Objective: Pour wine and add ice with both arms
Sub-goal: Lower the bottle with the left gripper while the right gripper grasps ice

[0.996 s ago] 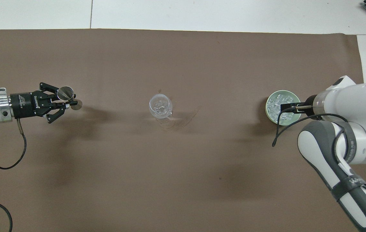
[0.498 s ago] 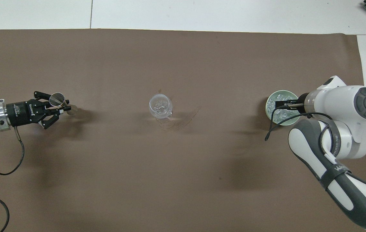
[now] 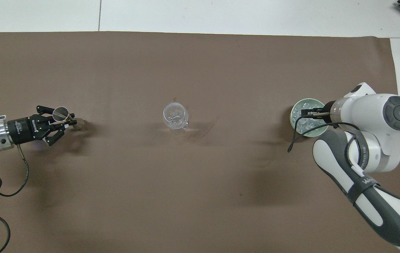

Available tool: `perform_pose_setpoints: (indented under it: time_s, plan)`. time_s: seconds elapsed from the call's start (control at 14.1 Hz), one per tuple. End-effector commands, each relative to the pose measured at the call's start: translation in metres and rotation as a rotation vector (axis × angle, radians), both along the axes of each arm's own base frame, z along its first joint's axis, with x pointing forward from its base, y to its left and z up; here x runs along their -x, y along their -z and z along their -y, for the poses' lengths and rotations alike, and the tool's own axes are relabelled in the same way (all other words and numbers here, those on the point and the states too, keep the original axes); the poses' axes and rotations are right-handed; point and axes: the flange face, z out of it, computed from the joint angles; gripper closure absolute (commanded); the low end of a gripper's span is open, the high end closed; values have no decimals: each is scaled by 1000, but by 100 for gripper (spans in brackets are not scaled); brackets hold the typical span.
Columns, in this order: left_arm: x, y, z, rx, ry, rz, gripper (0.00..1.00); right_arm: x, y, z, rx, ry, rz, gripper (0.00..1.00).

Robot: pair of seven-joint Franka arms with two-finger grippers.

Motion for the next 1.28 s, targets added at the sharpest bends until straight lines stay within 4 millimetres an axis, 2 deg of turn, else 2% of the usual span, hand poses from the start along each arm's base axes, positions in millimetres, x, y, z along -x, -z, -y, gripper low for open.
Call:
perform_pose_setpoints:
  time_s: [0.0, 0.5, 0.71, 0.78, 1.07, 1.21]
  plan:
    - [11, 9, 9, 33, -11, -5, 100, 1, -1, 0, 6, -15, -4, 37]
    - [11, 11, 9, 18, -19, -9, 100, 5, 1, -3, 5, -20, -24, 41]
    - [12, 12, 5, 14, -23, -10, 100, 5, 1, -3, 7, -28, -24, 58]
    - [12, 12, 5, 12, -24, -10, 100, 5, 0, -2, 7, -25, -22, 58]
    - [13, 13, 3, -2, -35, -11, 100, 5, 1, -2, 6, -23, -24, 74]
    - [13, 13, 3, -3, -36, -13, 99, 5, 1, -2, 5, -17, -24, 77]
